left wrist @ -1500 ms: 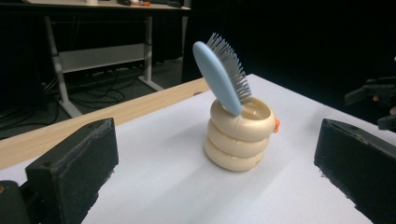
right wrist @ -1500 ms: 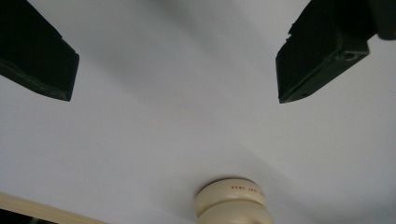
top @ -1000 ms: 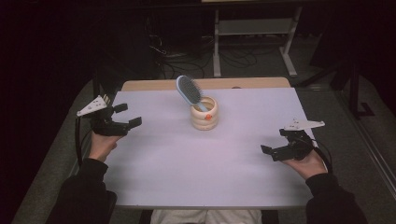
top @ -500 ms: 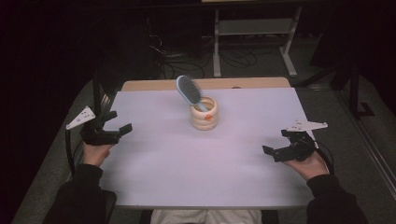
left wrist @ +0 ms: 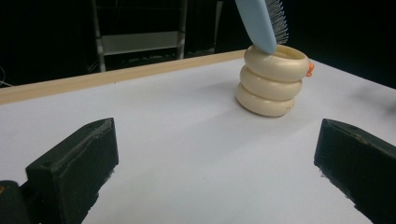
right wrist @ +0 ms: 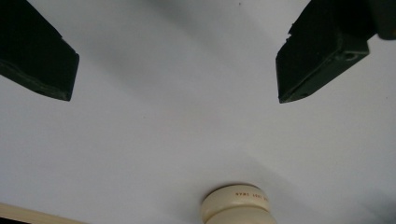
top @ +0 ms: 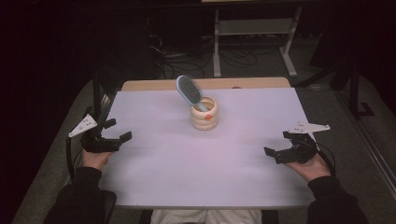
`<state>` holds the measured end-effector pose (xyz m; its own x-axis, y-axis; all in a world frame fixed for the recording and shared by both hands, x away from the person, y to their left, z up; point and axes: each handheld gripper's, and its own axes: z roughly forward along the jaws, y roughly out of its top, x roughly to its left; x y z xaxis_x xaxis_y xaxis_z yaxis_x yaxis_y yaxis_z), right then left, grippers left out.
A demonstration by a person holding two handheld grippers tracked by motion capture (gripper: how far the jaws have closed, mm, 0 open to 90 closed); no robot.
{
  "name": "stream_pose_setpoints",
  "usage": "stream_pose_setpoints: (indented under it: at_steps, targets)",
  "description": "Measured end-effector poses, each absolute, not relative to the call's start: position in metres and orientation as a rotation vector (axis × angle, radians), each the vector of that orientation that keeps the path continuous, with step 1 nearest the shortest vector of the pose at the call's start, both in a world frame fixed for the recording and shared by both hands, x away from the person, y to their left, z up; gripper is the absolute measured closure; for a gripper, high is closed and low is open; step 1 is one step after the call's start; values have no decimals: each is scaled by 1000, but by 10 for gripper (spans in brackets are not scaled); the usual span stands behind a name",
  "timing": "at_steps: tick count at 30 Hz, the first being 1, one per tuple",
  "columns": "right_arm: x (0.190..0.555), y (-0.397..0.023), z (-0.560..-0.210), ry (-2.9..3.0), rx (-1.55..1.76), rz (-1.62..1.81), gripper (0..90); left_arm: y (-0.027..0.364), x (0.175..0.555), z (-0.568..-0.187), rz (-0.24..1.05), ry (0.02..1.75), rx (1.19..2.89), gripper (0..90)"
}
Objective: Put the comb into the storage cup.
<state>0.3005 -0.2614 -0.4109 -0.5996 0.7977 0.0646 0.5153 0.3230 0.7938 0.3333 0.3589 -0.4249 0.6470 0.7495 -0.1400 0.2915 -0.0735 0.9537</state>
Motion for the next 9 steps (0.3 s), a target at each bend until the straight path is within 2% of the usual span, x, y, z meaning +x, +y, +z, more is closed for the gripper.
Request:
stream_pose_setpoints:
  at_steps: [9]
  targets:
    - [293,-267,-414,2242,1196,1163,0,361,329,-429,461,869,1681,0]
